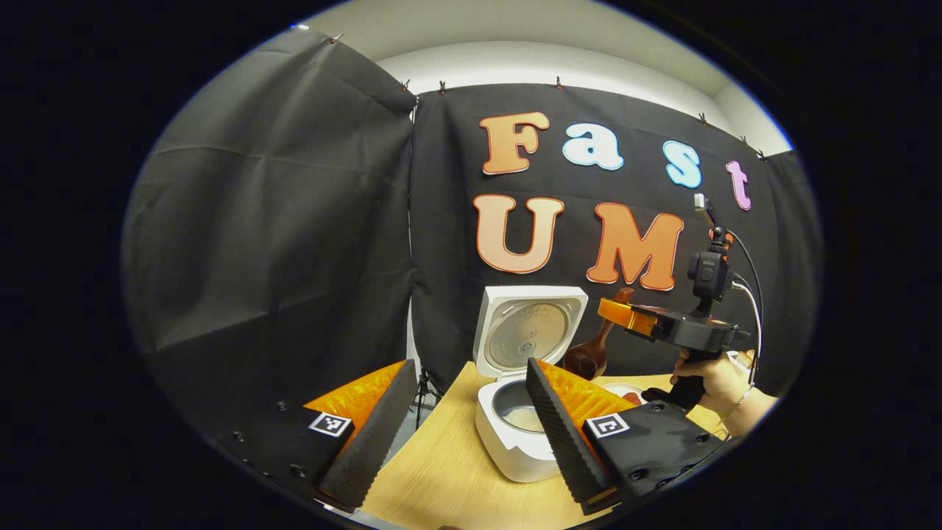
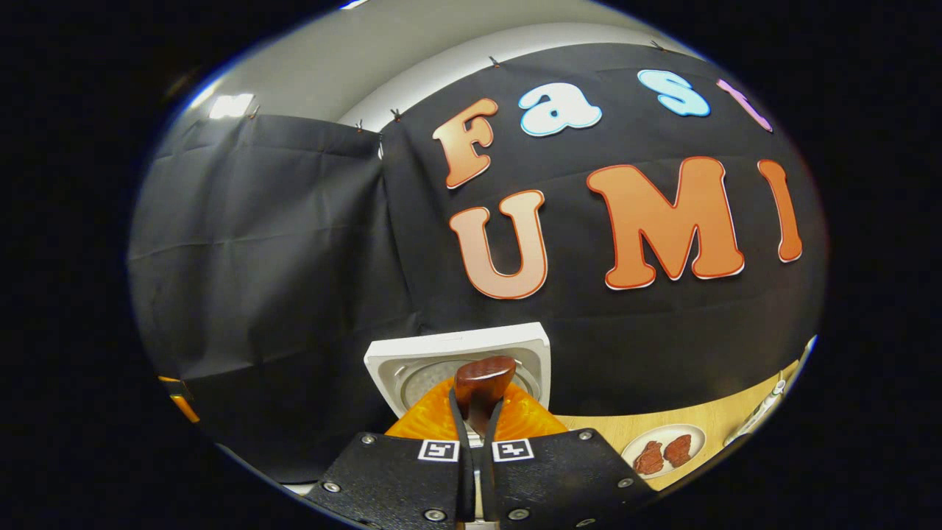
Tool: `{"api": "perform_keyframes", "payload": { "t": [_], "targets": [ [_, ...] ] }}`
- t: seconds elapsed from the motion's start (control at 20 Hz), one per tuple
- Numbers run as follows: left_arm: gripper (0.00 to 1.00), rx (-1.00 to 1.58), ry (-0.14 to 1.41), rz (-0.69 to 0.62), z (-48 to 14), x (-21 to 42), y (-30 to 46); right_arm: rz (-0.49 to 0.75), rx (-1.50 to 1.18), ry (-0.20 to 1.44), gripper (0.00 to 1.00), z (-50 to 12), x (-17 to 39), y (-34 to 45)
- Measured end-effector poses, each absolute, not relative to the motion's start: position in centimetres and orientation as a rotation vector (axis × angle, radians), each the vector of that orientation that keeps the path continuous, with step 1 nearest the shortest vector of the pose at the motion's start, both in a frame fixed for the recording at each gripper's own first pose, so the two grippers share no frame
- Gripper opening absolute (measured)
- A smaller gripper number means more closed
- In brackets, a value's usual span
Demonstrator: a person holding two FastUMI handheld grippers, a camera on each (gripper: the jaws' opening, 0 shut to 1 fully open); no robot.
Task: Close the left gripper, press the button to open the rice cooker; take a wooden spoon from the chopstick holder with the right hand, scoop a spoonful of rice and pour it into the rice cooker, then put the wooden spoon back into the chopstick holder.
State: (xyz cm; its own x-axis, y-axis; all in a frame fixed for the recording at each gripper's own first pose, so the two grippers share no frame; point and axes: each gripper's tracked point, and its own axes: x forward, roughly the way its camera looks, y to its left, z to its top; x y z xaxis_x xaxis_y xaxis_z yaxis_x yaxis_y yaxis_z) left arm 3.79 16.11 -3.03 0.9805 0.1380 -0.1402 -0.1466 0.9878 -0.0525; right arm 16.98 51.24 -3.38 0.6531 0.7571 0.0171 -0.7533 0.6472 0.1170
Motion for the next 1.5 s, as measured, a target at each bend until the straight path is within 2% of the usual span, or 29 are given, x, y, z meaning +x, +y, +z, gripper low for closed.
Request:
{"api": "perform_keyframes", "payload": {
  "t": [0.45, 0.75, 1.1, 1.5],
  "targets": [
    [1.00, -0.057, 0.139, 0.146, -3.1, 3.5, 15.6, 0.930, 0.019, 0.004, 0.02, -3.6, 16.6, 51.2],
    [1.00, -0.079, 0.128, 0.141, -2.4, 3.3, 15.1, 0.891, 0.228, 0.119, 0.02, -3.6, 16.0, 51.1],
    [1.00, -0.085, 0.088, 0.117, -0.8, 3.5, 13.5, 0.770, 0.342, 0.140, 0.02, -2.9, 17.4, 47.6],
    [1.00, -0.103, 0.073, 0.061, -0.5, 4.4, 10.7, 0.528, 0.375, 0.105, 0.02, -3.4, 20.4, 39.3]
  ]
}}
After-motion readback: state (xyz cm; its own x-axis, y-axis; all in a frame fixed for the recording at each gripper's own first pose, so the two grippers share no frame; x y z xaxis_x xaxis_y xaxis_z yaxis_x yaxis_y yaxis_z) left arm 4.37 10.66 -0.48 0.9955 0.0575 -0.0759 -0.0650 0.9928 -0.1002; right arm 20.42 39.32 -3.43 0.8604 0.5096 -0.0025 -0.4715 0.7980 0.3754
